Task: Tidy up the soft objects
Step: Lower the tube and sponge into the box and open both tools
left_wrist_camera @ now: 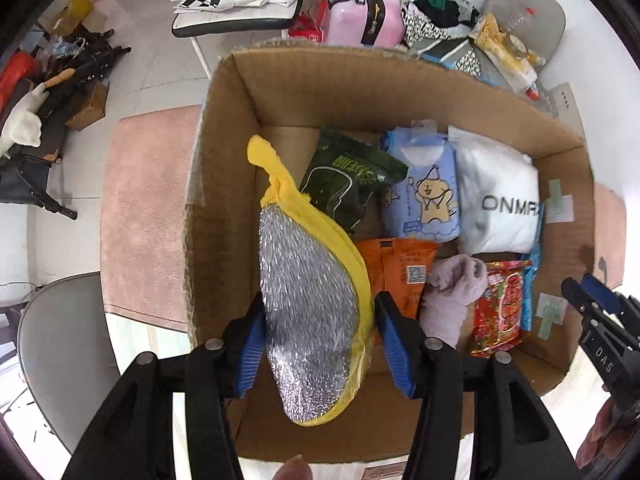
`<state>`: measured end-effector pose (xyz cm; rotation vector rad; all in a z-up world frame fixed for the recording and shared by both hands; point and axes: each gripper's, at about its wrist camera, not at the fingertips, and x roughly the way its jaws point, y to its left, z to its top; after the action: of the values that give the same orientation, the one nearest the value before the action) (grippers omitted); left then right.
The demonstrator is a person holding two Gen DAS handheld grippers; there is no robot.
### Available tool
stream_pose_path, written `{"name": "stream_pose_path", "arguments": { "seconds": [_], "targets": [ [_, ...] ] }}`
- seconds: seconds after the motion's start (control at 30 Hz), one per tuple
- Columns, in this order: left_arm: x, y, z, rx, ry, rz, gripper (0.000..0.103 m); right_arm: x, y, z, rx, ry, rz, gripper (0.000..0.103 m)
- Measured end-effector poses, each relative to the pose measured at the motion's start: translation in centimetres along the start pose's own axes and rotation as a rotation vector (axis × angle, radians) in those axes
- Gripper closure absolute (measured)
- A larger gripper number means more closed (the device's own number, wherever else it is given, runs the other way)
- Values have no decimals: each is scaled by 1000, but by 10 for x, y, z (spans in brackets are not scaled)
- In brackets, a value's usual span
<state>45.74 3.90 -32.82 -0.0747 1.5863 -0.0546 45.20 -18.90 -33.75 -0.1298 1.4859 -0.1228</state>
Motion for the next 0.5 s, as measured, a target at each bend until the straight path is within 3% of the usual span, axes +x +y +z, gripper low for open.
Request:
{"name": "stream_pose_path", "arguments": {
  "seconds": [0.07, 0.13, 0.2, 0.33, 0.4, 0.5],
  "targets": [
    [-6, -1, -3, 5, -19, -3, 28, -7, -2, -1, 7, -1, 27, 60],
    [-13, -2, -7, 5, -31, -14, 11, -14, -3, -4, 12, -4, 57, 46],
    [-16, -2, -10, 5, -29, -24, 7, -19, -2, -9, 14, -5, 89, 28],
    [-21, -5, -22, 11, -32, -33, 6, -22, 7, -23, 0, 17, 142, 22],
    [-21, -8, -29, 11, -43, -17, 6, -19, 11, -32, 0, 26, 129, 5],
    [-17, -12, -44, 13, -51, -5, 6, -14, 15, -45, 11, 34, 127, 4]
  ]
}}
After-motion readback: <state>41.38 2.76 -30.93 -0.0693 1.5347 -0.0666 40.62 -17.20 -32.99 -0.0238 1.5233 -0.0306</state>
